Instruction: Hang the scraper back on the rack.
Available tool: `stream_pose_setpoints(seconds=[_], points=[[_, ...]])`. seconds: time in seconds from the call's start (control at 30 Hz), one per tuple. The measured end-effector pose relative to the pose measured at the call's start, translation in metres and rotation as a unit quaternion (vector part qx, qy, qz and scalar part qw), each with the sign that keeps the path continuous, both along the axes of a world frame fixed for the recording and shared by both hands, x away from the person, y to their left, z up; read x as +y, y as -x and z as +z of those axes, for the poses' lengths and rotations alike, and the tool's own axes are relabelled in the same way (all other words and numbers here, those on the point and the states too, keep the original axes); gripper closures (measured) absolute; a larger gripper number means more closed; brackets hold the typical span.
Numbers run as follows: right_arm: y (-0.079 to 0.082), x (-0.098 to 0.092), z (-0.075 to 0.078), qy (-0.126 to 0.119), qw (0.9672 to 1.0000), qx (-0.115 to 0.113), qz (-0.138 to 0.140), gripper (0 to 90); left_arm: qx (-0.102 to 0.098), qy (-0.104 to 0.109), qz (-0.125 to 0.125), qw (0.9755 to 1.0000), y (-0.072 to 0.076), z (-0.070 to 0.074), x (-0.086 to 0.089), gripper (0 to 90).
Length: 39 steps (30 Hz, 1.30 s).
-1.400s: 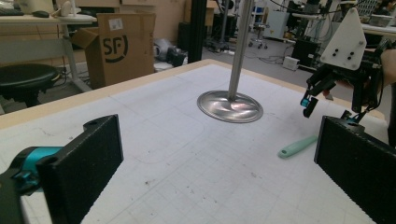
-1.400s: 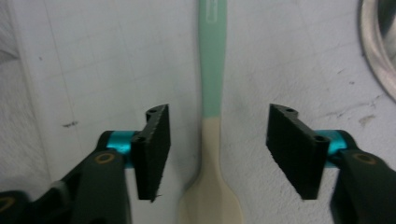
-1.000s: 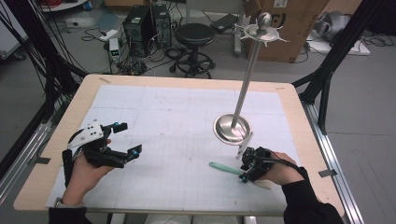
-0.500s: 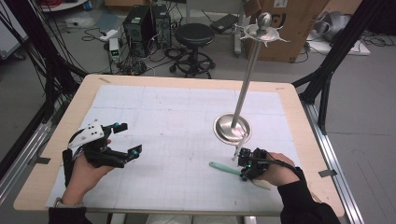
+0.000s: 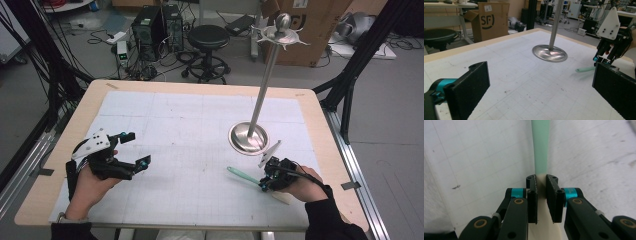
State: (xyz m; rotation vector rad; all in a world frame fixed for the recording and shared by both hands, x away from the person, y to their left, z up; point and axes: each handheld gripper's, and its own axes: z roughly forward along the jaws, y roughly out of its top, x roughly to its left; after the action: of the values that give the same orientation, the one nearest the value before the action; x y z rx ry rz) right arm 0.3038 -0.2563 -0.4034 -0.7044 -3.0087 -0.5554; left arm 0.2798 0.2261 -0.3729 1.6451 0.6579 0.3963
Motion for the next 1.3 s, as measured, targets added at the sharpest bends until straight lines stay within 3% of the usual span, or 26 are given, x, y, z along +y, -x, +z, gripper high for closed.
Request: stream_pose_setpoints(seconds=[0.2, 0.37, 0.53, 0.77, 1.0, 1.3], points=[[0.000, -0.019, 0.014, -0.068, 0.9961, -0.039, -0.041, 80.3, -0.001, 0.001, 0.000, 1.0000, 0.000, 0.000, 0.000, 1.7], [0.001, -0.031, 0.026, -0.134, 0.9861, -0.076, -0.062, 80.2, 0.000, 0.000, 0.000, 1.0000, 0.000, 0.000, -0.002, 1.7], [0.001, -0.042, 0.033, -0.189, 0.9726, -0.101, -0.090, 80.2, 0.000, 0.000, 0.000, 1.0000, 0.000, 0.000, -0.002, 1.7], [0.004, -0.053, 0.045, -0.260, 0.9477, -0.151, -0.106, 80.3, -0.001, 0.000, 0.000, 1.0000, 0.001, 0.000, -0.002, 1.7], [0.003, -0.062, 0.057, -0.297, 0.9284, -0.184, -0.126, 80.3, -0.002, -0.001, 0.000, 1.0000, 0.001, 0.000, -0.003, 1.7], [-0.001, -0.075, 0.077, -0.325, 0.9061, -0.224, -0.152, 80.3, -0.001, -0.003, -0.002, 1.0000, 0.002, -0.001, -0.004, 1.7]])
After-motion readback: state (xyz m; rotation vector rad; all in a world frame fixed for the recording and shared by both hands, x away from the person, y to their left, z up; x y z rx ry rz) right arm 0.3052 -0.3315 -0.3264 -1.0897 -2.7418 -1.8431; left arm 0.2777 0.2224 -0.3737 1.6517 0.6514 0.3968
